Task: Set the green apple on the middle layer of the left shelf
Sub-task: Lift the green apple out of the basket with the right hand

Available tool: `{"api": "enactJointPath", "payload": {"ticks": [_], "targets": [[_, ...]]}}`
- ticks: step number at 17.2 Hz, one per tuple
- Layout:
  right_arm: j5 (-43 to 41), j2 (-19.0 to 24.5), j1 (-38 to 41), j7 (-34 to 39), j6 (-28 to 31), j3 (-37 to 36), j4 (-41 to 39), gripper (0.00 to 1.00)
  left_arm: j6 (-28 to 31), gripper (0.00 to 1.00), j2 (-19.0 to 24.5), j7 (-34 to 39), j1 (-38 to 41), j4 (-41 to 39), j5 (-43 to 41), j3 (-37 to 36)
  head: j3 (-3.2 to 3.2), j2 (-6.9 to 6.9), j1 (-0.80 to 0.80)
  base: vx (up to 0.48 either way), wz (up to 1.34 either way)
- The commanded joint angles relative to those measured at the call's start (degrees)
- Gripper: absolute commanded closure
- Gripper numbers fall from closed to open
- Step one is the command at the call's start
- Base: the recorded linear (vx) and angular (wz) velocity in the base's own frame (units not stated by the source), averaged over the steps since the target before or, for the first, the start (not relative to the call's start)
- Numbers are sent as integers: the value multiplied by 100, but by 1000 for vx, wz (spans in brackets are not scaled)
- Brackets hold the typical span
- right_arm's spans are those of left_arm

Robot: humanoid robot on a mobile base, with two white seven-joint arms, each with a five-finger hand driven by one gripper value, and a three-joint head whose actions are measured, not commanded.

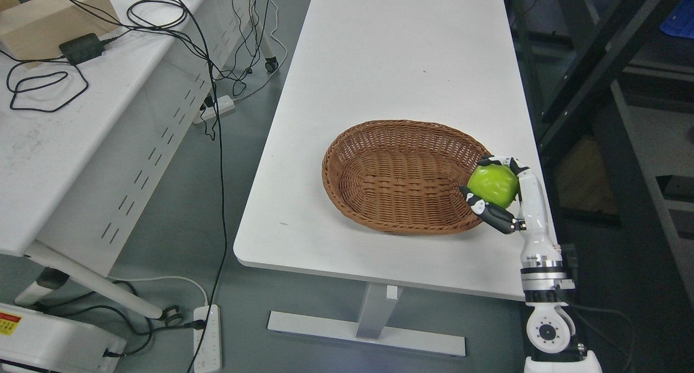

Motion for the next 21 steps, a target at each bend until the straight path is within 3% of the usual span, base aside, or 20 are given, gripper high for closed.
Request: {"api": "enactJointPath", "payload": {"ticks": [1,14,21], "targets": [[-12,127,79,14,86,-90,-120,100,15,0,100,-6,53,0,0,0,0,0,0,-104,-29],[-4,127,299,23,51,-37,-164,100,15,0,100,3,53,0,0,0,0,0,0,-148,17],[-4,127,299,14,60,24,-164,100,15,0,100,-6,53,0,0,0,0,0,0,-155,-363]]}}
